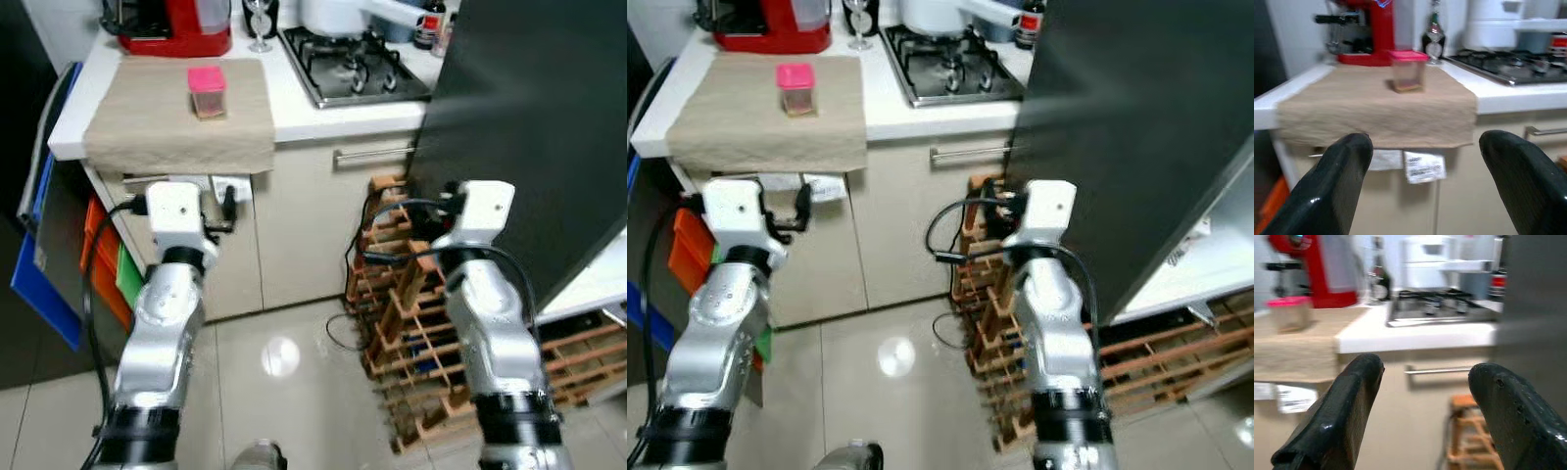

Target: Restocking fridge

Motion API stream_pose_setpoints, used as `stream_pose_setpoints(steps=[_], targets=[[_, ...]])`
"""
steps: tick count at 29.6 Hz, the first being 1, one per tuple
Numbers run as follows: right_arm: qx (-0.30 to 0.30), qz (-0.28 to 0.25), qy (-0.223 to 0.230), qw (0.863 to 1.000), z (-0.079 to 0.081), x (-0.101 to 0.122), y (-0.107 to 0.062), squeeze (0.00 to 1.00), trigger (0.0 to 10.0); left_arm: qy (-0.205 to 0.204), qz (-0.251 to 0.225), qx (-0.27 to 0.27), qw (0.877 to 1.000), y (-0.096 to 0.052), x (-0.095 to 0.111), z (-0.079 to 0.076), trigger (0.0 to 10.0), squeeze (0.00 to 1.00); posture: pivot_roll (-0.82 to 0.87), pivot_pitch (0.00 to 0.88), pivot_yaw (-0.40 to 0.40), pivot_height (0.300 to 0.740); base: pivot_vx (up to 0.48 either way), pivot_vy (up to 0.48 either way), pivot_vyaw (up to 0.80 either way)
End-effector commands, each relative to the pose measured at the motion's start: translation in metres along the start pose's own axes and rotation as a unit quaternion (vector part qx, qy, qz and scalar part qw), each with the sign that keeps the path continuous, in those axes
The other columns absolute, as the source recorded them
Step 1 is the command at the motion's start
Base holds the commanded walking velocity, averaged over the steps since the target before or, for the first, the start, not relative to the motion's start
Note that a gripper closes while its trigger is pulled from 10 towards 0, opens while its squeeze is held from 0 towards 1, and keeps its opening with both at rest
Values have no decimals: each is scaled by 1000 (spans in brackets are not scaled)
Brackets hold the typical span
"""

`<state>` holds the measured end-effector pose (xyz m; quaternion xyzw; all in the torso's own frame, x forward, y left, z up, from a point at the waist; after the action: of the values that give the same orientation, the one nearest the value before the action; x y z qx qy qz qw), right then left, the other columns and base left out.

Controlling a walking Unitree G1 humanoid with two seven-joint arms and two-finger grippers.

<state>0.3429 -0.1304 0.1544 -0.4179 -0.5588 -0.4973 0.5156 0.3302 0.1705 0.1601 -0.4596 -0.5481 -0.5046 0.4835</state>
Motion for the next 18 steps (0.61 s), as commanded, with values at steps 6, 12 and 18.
stream_pose_setpoints(steps=[6, 12, 18], targets=[[2, -3, -1, 1000, -2, 1, 2, 0, 10000, -14, -5, 1, 1000, -2, 3, -3, 10000, 118, -27, 0, -36, 740, 0, -320, 629], [-16, 0, -1, 1000, -2, -1, 4, 0, 10000, -10, -18, -42, 999, 4, 10, -14, 10000, 1000, -29, 0, -27, 740, 0, 0, 433], [-12, -18, -43, 999, -2, 5, 2, 0, 10000, -19, -10, -83, 996, 11, 10, -26, 10000, 1000, -48, 0, -24, 740, 0, 0, 0]])
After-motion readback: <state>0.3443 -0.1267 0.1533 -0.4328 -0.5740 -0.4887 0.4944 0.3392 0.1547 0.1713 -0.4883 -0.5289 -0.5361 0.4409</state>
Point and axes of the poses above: a point about 5 cm out from each wrist's last joint towards the gripper, its own y axis pointing out of the wrist towards the gripper, its own x axis along the axis of the wrist's last joint, z = x × y, the point moved 3 cm from there along y, pointing out of the wrist towards the gripper, and after that the axes turned 4 degrees about -y, right-handed, at the moved point
